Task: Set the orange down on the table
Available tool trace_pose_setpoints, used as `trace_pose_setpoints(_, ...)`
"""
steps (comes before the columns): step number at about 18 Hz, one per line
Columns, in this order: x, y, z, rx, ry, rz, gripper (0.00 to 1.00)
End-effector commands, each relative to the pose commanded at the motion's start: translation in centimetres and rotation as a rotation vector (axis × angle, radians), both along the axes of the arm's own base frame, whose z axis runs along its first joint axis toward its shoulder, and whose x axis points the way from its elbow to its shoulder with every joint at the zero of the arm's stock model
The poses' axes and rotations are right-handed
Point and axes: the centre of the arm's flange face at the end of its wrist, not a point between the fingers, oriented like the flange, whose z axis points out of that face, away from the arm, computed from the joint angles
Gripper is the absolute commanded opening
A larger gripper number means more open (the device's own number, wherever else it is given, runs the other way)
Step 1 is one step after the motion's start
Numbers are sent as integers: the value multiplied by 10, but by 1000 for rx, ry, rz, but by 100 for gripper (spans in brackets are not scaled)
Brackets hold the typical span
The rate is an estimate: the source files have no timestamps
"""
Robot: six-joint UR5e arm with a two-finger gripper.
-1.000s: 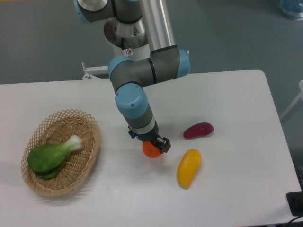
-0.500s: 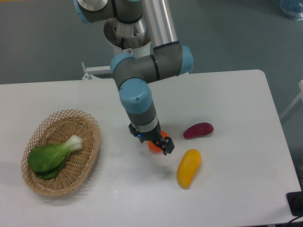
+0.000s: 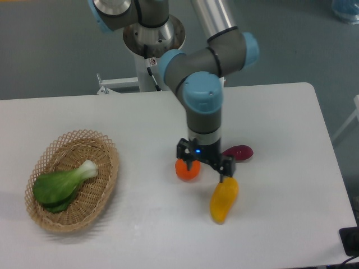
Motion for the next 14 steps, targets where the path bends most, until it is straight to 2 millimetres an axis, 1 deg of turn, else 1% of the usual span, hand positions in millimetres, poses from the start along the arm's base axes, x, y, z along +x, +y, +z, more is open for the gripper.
trace_pose_setpoints(2, -19, -11, 8, -41, -9, -43, 100)
trace_pose_setpoints(3, -29, -17, 13, -69, -7, -87, 100)
trace_pose_setpoints(4, -40, -23, 20, -72, 1, -94, 100)
trace_pose_setpoints(5, -43, -24, 21, -71, 2, -96, 100)
trace_pose_setpoints(10, -44, -25, 18, -71, -1, -95, 100)
trace_pose_setpoints(14, -47, -32, 11, -73, -1, -85, 100)
